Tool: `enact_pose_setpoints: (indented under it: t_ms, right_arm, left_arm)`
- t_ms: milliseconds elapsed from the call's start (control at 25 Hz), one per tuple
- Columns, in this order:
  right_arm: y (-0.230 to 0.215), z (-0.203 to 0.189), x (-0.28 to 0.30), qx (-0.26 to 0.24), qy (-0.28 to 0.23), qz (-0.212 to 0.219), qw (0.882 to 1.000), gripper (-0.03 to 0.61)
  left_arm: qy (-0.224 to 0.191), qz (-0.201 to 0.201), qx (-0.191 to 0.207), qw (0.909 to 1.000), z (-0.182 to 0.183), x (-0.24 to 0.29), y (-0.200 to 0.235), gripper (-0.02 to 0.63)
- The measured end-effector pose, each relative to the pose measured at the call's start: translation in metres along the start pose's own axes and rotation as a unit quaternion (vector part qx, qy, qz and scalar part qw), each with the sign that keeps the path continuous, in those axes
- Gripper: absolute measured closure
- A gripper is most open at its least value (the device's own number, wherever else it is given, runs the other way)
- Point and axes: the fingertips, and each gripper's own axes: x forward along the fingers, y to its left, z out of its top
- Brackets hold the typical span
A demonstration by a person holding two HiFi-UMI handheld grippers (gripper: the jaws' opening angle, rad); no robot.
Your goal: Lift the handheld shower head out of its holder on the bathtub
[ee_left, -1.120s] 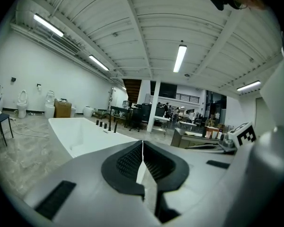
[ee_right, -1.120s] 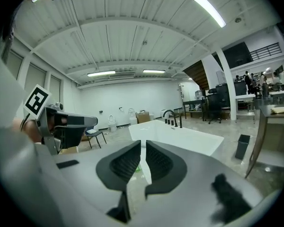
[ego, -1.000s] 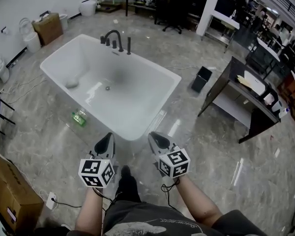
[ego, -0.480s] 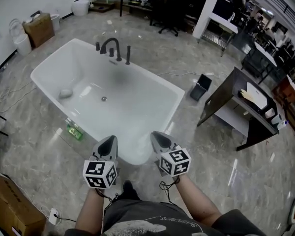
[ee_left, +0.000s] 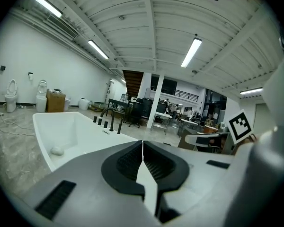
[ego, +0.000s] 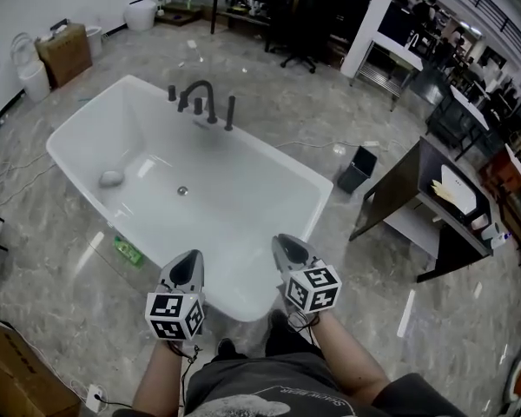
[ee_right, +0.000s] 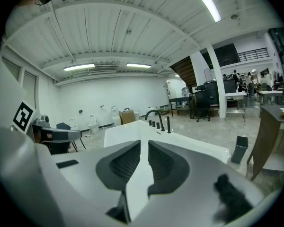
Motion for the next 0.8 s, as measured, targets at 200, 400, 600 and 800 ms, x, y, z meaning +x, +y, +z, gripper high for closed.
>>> enact_pose_setpoints:
  t_ms: [200, 400, 600, 800]
  right_arm:
    - [-0.025, 0.003, 0.044, 0.003, 0.006, 0.019, 1.000, 0.534]
    - [-0.065, 0.015, 0.101, -0.001, 0.016, 0.055, 0.998, 0.532]
    - [-0.124, 0.027, 0.156, 0.005, 0.047, 0.097, 0.994, 0.443]
    - [-0.182, 0.036, 0.206, -0.002, 0.071, 0.125, 0.990, 0.397]
  left_arm:
    - [-0.004, 0.023, -0.007, 0.9997, 0.003, 0.028, 0.014, 0.598]
    - [-0.005, 0.065, -0.009, 0.9978, 0.012, 0.070, 0.022, 0.598]
    - [-0.001, 0.121, -0.027, 0.9924, 0.024, 0.129, 0.019, 0.598]
    - [-0.001, 0.156, -0.034, 0.9872, 0.042, 0.192, 0.018, 0.598]
